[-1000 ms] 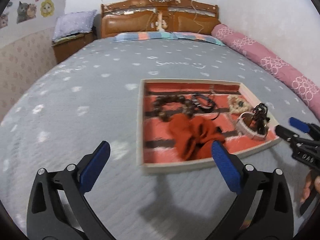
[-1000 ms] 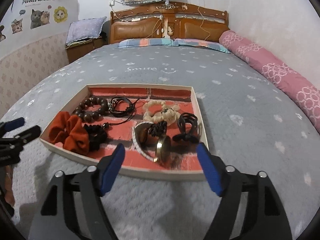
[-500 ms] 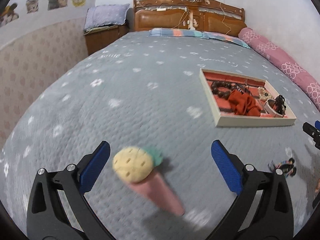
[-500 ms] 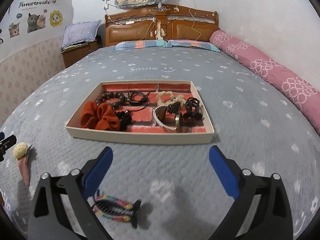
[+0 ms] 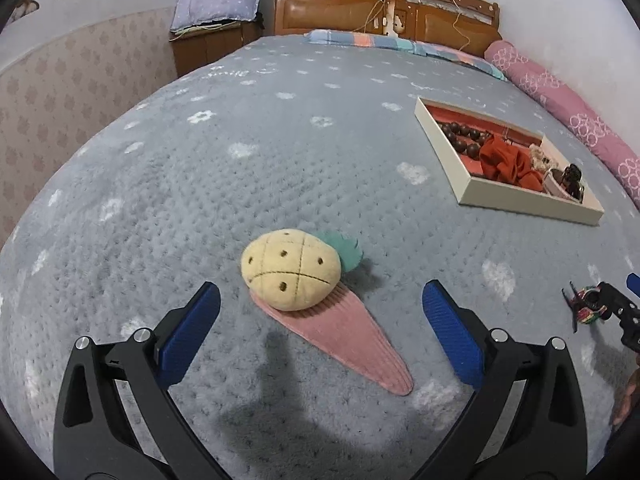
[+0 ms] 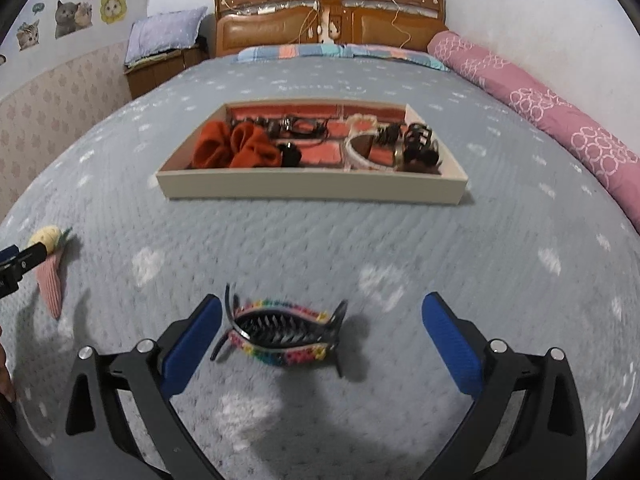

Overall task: Organize jewelry
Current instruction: 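Grasp the pineapple hair clip with the left tool while the right tool grasps the rainbow claw clip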

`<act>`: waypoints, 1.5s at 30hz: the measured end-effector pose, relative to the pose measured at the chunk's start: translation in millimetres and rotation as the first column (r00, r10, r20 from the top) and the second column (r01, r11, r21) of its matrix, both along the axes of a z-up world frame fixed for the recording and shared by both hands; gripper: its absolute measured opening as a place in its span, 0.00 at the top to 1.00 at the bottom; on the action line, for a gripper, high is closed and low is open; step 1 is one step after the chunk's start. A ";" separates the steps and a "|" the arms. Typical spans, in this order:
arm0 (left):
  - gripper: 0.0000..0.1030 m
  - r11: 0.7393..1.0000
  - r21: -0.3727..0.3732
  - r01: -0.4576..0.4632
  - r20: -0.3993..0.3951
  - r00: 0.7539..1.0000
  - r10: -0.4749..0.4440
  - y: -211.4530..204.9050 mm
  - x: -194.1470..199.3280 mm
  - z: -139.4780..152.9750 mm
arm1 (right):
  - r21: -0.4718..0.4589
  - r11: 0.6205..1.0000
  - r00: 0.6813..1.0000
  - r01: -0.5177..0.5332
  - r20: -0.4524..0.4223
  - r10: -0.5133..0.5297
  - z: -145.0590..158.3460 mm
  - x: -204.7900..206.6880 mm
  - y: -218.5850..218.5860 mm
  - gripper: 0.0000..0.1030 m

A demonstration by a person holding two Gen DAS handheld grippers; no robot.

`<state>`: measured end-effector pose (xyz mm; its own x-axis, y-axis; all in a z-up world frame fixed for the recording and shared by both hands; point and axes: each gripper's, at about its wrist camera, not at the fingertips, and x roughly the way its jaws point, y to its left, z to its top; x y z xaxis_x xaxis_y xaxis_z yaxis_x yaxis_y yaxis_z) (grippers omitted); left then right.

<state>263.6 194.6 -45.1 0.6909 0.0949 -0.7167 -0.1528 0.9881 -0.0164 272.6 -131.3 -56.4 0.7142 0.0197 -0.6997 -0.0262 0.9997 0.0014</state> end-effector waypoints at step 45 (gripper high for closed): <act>0.52 0.998 -0.040 -0.056 -0.110 0.993 0.051 13.7 39.2 -28.8 | 0.020 1.000 0.993 0.021 -0.117 -0.019 -23.9 18.7 18.8 0.29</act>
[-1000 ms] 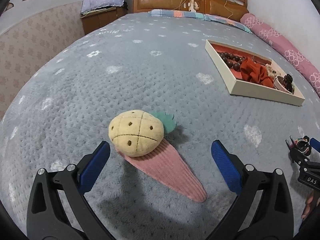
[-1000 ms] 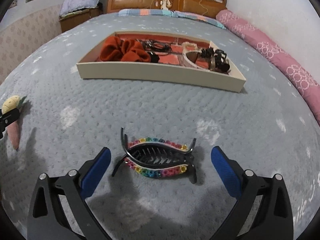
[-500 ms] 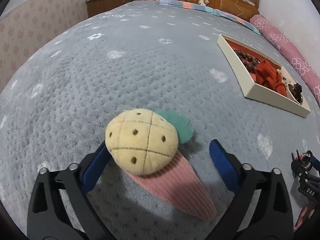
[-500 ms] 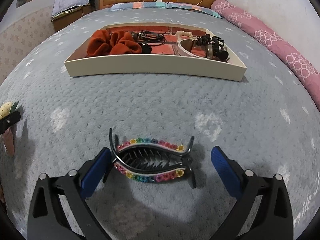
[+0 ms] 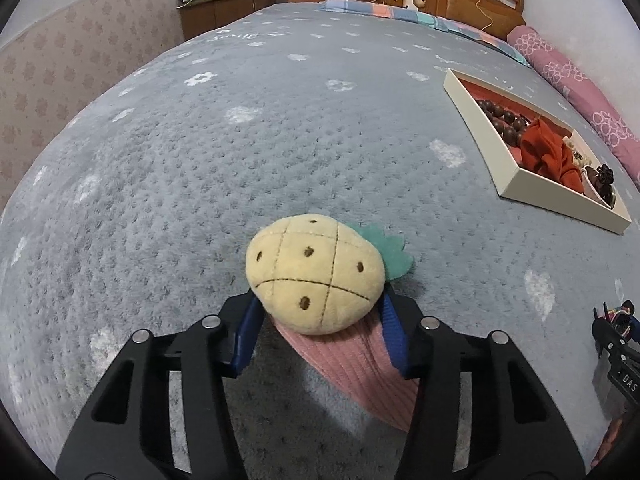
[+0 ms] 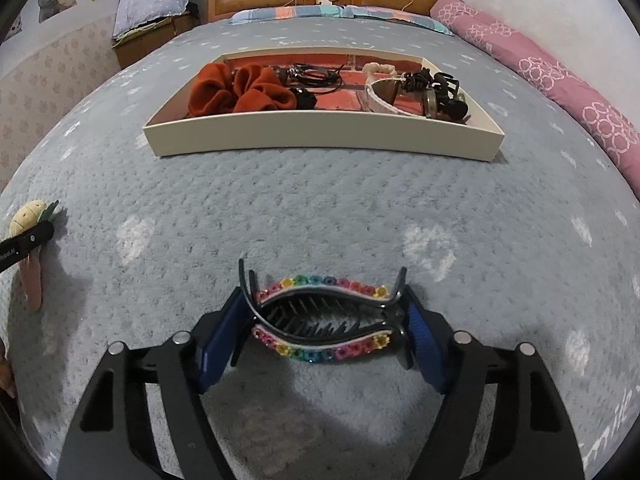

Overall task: Organize jewelry
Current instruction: 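Grasp the pineapple hair clip with the left tool while the right tool grasps the rainbow claw clip, then carry the pineapple clip and rainbow claw clip into the tray with both tools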

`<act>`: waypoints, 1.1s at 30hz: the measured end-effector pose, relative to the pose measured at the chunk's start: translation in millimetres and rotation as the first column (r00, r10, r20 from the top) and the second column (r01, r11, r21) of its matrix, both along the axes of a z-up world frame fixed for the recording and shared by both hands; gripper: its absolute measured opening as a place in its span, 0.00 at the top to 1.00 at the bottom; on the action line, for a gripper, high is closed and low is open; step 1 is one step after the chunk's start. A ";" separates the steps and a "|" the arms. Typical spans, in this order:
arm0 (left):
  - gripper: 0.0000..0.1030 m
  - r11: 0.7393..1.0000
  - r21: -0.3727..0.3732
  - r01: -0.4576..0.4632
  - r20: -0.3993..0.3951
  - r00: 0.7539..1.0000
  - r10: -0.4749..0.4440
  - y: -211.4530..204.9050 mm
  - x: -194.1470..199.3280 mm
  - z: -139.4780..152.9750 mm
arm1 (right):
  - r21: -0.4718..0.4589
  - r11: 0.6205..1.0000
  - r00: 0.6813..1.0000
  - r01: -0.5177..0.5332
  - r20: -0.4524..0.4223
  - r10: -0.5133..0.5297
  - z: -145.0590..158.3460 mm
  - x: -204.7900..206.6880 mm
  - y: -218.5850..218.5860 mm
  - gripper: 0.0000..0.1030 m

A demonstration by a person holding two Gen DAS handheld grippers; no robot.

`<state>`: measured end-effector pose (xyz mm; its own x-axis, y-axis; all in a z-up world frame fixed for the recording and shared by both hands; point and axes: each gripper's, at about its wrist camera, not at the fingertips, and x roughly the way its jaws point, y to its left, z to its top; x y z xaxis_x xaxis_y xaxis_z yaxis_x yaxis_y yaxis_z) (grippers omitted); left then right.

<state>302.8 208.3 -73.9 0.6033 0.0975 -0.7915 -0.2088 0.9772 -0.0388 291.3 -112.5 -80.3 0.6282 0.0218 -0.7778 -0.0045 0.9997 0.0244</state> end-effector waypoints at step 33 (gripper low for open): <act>0.57 0.971 -0.056 0.231 0.172 0.961 -0.218 -168.1 138.1 100.3 | 0.039 0.998 0.978 -0.039 0.208 0.030 110.1 141.4 -87.0 0.29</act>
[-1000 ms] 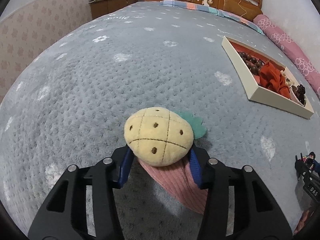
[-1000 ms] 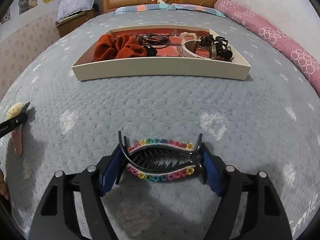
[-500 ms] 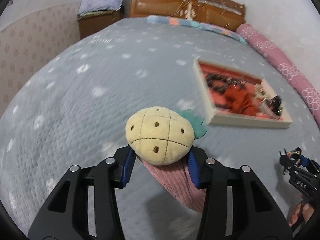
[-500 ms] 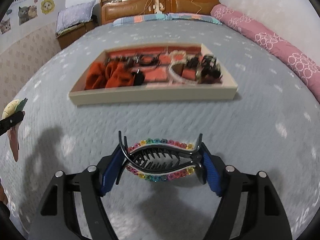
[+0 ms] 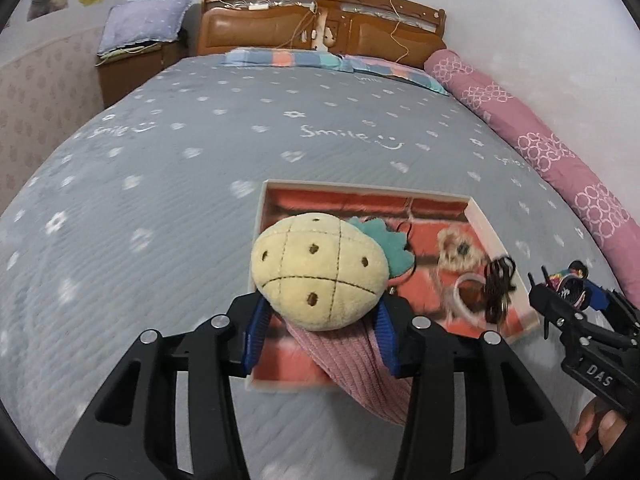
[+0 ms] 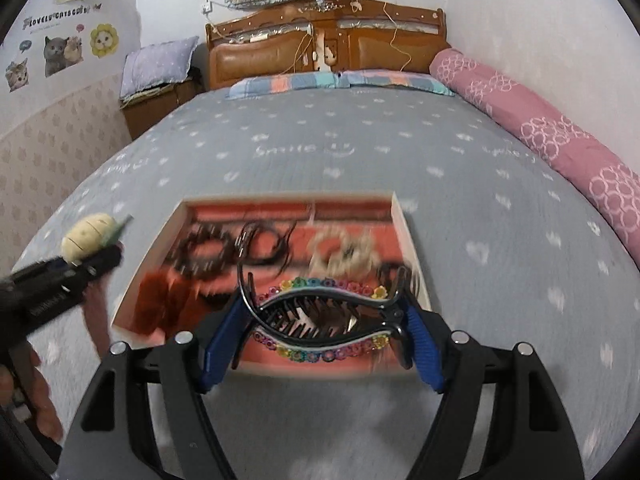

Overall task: Organize jewelry
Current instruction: 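Carry the pineapple clip and rainbow claw clip into the tray with both tools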

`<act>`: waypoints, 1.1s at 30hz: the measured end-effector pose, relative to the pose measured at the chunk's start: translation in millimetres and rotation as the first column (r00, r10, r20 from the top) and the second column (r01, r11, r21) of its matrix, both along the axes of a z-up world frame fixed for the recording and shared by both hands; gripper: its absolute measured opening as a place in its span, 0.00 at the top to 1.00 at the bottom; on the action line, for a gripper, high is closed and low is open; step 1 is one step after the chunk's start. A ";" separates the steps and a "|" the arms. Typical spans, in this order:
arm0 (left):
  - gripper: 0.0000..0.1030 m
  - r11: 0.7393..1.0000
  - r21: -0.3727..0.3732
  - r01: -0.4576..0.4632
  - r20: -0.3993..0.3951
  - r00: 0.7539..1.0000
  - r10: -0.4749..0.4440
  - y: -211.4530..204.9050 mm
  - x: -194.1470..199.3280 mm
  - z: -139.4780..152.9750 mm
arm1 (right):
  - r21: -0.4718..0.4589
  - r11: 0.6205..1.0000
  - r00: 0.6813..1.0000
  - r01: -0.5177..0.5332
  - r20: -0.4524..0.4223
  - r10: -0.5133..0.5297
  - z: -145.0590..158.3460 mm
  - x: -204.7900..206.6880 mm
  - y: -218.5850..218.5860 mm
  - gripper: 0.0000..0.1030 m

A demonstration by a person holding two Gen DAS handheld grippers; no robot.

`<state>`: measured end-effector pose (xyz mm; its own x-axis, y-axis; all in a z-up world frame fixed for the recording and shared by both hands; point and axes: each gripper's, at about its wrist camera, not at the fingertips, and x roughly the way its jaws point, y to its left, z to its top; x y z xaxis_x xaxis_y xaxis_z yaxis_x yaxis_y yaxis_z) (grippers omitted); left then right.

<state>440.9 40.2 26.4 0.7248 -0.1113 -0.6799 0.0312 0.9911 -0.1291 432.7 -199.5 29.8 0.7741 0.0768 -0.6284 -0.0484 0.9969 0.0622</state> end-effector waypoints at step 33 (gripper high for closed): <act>0.45 0.995 0.101 -0.008 -0.175 0.984 0.026 -36.2 132.8 -76.9 | -0.050 0.999 0.969 0.020 -0.246 -0.031 -85.0 137.3 -6.2 0.29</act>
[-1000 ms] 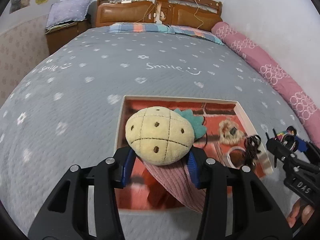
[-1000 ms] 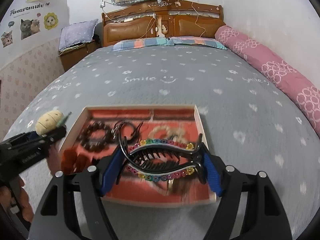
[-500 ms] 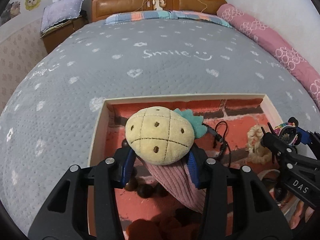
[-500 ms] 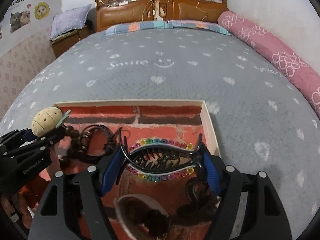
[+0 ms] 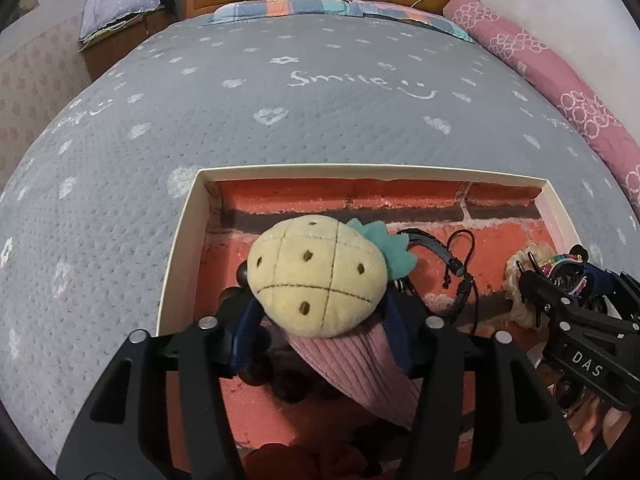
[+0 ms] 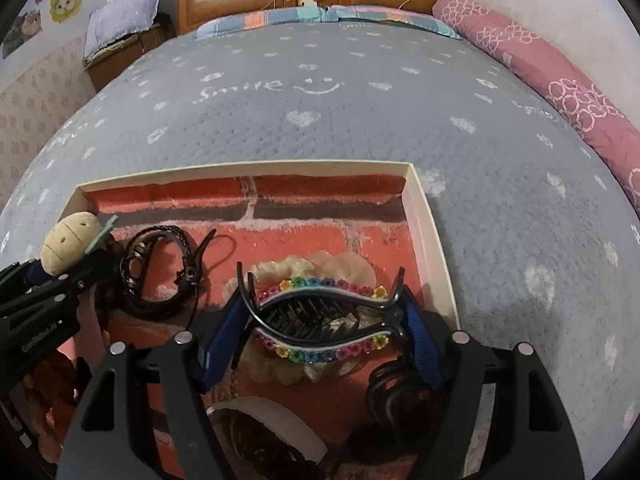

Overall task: Organize jewelry
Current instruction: 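Carry the pineapple clip and rainbow claw clip into the tray with both tools, then open both tools to drop the pineapple clip and rainbow claw clip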

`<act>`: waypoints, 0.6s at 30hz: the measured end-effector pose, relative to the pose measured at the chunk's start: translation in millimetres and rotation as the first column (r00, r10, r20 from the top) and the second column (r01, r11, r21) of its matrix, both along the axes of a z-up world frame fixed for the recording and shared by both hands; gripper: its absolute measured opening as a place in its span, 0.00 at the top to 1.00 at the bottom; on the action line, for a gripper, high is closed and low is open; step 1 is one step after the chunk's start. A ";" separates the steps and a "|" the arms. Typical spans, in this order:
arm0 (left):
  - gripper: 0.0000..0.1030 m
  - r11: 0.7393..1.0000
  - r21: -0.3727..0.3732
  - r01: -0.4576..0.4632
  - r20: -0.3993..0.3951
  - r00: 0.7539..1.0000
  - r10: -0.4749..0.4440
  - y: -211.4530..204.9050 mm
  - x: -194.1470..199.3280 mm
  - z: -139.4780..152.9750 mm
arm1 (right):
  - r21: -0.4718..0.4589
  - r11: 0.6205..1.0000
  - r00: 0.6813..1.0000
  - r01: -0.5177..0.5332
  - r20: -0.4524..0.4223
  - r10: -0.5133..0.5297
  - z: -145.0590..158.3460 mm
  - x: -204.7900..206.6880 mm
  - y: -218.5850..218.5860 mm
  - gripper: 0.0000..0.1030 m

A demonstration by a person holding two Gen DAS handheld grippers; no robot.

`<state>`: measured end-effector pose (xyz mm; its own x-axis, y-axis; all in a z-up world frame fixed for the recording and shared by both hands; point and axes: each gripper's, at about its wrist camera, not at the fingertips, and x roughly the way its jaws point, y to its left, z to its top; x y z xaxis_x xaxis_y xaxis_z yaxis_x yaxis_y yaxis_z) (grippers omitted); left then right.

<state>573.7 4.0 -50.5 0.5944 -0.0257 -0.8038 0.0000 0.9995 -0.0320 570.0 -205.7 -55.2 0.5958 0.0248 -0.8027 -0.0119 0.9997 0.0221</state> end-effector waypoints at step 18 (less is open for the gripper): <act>0.05 0.997 0.068 -0.028 0.173 0.985 0.016 30.9 -88.6 66.3 | 0.054 0.998 0.990 -0.024 0.143 0.016 58.4 -63.5 -3.0 0.04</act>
<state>485.1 35.0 15.9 0.7239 0.0414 -0.6886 -0.0222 0.9991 0.0366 506.5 -208.7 3.3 0.7031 0.0798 -0.7066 -0.0386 0.9965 0.0742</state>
